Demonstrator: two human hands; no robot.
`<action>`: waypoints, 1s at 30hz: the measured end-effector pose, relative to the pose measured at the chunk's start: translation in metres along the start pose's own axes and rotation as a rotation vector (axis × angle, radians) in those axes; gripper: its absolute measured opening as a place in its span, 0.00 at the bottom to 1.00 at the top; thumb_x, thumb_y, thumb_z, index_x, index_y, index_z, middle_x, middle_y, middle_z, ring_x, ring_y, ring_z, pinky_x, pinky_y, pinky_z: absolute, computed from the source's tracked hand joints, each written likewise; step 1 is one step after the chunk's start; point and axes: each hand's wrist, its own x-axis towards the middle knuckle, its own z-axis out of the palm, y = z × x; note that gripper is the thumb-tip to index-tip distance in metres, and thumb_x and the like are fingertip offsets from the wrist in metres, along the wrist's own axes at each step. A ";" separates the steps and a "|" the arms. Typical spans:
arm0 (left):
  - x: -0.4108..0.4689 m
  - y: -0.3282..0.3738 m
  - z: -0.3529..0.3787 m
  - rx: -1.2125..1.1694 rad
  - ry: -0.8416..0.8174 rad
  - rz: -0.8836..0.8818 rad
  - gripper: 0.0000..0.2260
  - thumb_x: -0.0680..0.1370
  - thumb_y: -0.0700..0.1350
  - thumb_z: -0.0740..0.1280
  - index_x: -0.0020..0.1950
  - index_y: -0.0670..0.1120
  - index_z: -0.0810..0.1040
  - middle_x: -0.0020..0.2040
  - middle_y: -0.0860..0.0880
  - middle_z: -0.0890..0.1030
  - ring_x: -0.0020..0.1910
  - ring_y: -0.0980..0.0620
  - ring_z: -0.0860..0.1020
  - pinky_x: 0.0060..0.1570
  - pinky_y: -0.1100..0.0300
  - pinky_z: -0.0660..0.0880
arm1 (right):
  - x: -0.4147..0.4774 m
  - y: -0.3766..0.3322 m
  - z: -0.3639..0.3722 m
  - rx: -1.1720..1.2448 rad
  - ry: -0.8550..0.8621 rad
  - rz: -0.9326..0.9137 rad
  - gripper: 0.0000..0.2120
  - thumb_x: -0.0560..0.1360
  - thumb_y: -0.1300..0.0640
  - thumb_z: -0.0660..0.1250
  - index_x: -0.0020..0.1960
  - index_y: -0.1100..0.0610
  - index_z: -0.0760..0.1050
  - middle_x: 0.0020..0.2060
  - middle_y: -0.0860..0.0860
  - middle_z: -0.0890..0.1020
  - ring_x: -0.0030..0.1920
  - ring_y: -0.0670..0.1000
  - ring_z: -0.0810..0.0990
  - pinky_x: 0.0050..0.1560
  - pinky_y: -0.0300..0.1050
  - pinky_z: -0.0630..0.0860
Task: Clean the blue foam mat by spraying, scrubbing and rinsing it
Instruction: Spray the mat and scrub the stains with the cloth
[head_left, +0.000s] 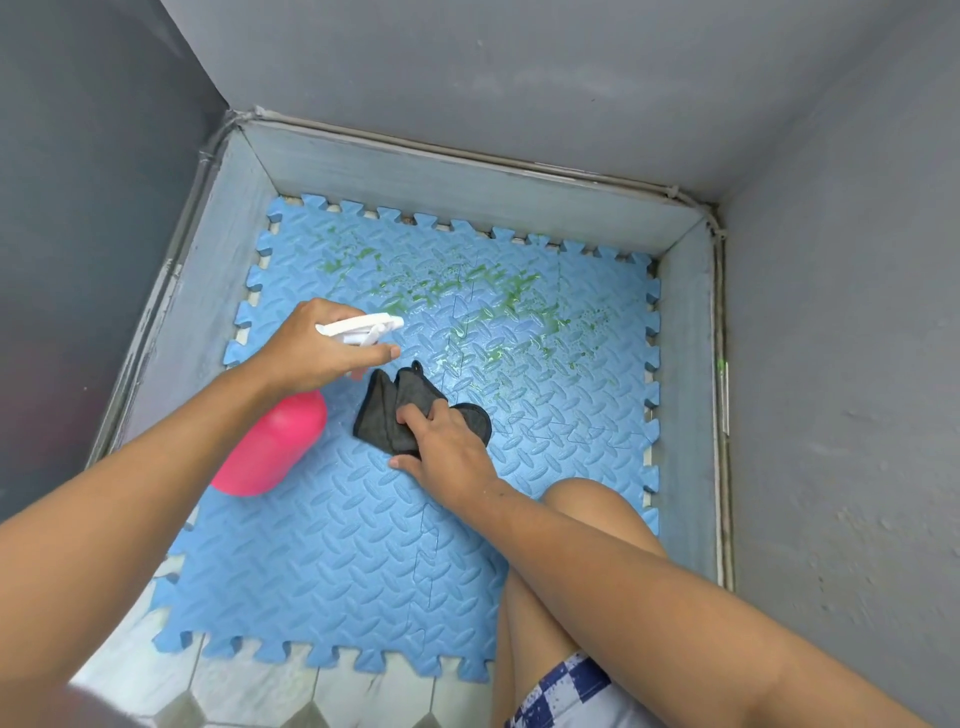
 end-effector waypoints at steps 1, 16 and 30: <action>0.000 0.000 0.000 -0.002 -0.032 0.016 0.18 0.68 0.55 0.80 0.33 0.42 0.78 0.29 0.44 0.79 0.29 0.53 0.72 0.37 0.57 0.67 | 0.000 0.000 0.000 -0.002 -0.001 0.001 0.25 0.75 0.43 0.71 0.67 0.48 0.66 0.55 0.54 0.70 0.56 0.56 0.72 0.51 0.52 0.77; -0.014 0.004 -0.002 -0.020 -0.004 0.009 0.19 0.67 0.56 0.80 0.32 0.42 0.79 0.26 0.49 0.78 0.27 0.56 0.70 0.34 0.60 0.66 | -0.001 -0.001 -0.001 0.002 0.006 0.005 0.25 0.75 0.44 0.72 0.66 0.47 0.65 0.55 0.54 0.70 0.56 0.55 0.72 0.52 0.54 0.78; -0.017 -0.001 -0.010 0.014 0.354 -0.093 0.25 0.72 0.57 0.75 0.35 0.35 0.75 0.32 0.34 0.79 0.29 0.49 0.72 0.35 0.55 0.70 | 0.000 0.000 0.001 -0.006 0.008 0.007 0.25 0.74 0.43 0.72 0.66 0.46 0.65 0.54 0.53 0.70 0.55 0.54 0.72 0.51 0.54 0.79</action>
